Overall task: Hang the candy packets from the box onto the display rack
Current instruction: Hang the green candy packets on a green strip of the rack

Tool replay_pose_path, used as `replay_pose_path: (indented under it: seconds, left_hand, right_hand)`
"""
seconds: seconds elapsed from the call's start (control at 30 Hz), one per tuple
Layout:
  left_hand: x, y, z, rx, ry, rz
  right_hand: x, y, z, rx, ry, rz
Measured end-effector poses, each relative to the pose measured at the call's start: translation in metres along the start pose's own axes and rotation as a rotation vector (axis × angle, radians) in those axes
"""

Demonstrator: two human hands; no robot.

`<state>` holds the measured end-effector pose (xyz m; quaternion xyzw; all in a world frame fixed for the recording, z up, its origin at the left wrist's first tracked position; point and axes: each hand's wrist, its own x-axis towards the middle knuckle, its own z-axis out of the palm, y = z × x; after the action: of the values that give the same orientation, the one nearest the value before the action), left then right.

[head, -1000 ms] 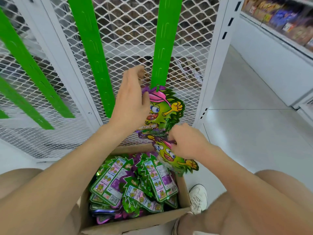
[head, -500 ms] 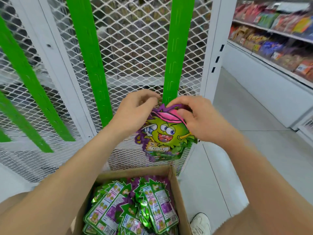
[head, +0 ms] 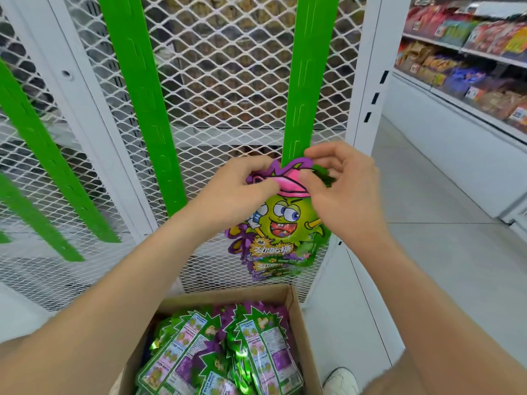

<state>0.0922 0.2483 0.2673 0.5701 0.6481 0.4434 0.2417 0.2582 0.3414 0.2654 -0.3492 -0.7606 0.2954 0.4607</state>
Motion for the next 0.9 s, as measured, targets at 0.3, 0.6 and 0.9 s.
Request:
replay_pose_path:
  seconds: [0.3, 0.6, 0.9]
  left_hand:
    - [-0.013, 0.002, -0.029, 0.177, -0.025, 0.090]
    - [-0.029, -0.006, -0.028, 0.043, -0.083, 0.035]
    - [-0.028, 0.006, -0.033, -0.048, -0.150, -0.047]
  right_hand:
    - [-0.014, -0.014, 0.003, 0.142, -0.095, 0.036]
    - [-0.018, -0.008, 0.001, 0.140, -0.188, 0.119]
    - [-0.020, -0.005, -0.002, 0.157, -0.062, 0.058]
